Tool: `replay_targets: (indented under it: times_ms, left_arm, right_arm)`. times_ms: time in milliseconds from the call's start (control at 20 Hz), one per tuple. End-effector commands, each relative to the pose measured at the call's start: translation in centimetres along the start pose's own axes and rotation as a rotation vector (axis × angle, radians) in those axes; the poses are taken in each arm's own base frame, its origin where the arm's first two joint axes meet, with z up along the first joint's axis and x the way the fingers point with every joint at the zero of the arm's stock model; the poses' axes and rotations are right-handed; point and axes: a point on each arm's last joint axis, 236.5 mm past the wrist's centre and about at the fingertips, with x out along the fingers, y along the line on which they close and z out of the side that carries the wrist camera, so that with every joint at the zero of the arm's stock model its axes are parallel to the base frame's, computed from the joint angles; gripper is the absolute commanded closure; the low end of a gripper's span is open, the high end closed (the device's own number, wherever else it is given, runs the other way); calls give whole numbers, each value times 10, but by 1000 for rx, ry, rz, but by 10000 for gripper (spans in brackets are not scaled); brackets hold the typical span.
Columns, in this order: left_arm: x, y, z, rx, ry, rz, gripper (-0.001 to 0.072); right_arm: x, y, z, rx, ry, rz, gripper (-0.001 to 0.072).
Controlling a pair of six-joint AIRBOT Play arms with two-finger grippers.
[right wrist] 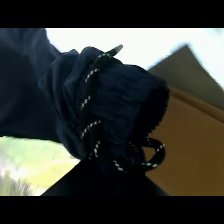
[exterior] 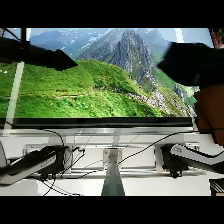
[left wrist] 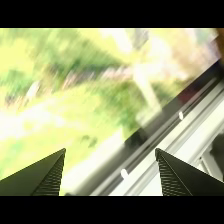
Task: Fold the clothes and pants, and hang the long-sleeved shirts on hangers.
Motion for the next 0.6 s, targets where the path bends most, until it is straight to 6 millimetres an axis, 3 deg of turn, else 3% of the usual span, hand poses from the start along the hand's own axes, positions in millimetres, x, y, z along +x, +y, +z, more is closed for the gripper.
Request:
replay_targets:
  times_ms: [0,200,350,550]
  left_arm:
    - [-32,-37,17,93,-131,8,66]
    - [-39,-44,17,110,-149,13,66]
    - [-39,-44,17,109,-148,12,66]
    - [-39,-44,17,109,-148,13,66]
  right_arm:
    - [-42,-85,-17,312,1,-167,682]
    - [-66,-119,-50,410,84,-241,682]
    - [-89,-139,-58,457,51,-299,682]
    - [-148,-186,-54,516,-153,-470,682]
